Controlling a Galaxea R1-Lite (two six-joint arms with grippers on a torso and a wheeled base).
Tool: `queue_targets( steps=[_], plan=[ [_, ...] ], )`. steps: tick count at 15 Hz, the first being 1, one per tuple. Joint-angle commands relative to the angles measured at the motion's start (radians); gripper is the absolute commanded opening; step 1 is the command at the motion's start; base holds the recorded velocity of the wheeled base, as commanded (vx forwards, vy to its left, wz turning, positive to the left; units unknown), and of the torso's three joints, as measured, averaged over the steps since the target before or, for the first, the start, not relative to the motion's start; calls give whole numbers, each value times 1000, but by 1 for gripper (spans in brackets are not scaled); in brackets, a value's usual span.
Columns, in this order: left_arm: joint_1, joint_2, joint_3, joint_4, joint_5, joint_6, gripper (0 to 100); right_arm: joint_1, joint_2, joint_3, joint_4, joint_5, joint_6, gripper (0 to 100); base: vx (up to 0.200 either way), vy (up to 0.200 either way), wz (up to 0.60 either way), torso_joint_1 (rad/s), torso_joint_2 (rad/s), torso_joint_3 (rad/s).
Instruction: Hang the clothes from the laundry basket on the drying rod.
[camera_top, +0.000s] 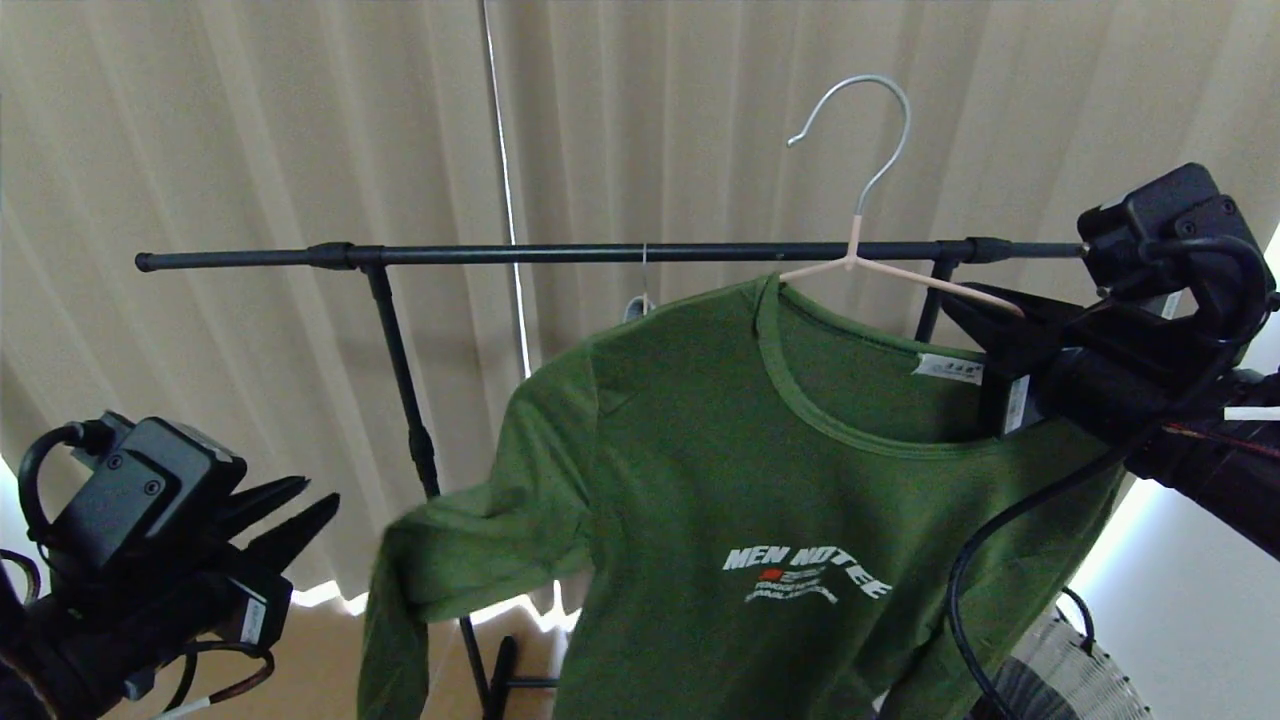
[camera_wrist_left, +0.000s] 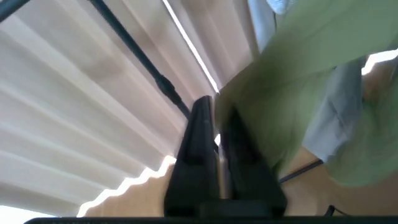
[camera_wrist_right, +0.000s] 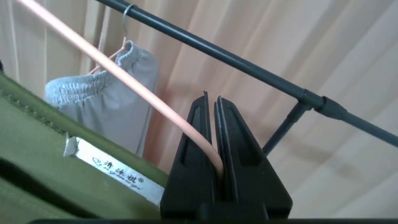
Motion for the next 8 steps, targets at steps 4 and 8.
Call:
queue_targets(
  steps=[4,8],
  plan=[
    [-56,-6,-6,-1,-1,-13,100,-33,-7,12,0,-3,-1,0,0,0,0,0,0,0],
    [-99,-39,-3,-1,-1,-110,100,-178,-42,77,2,-3,-4,0,0,0,0,0,0,0]
  ],
)
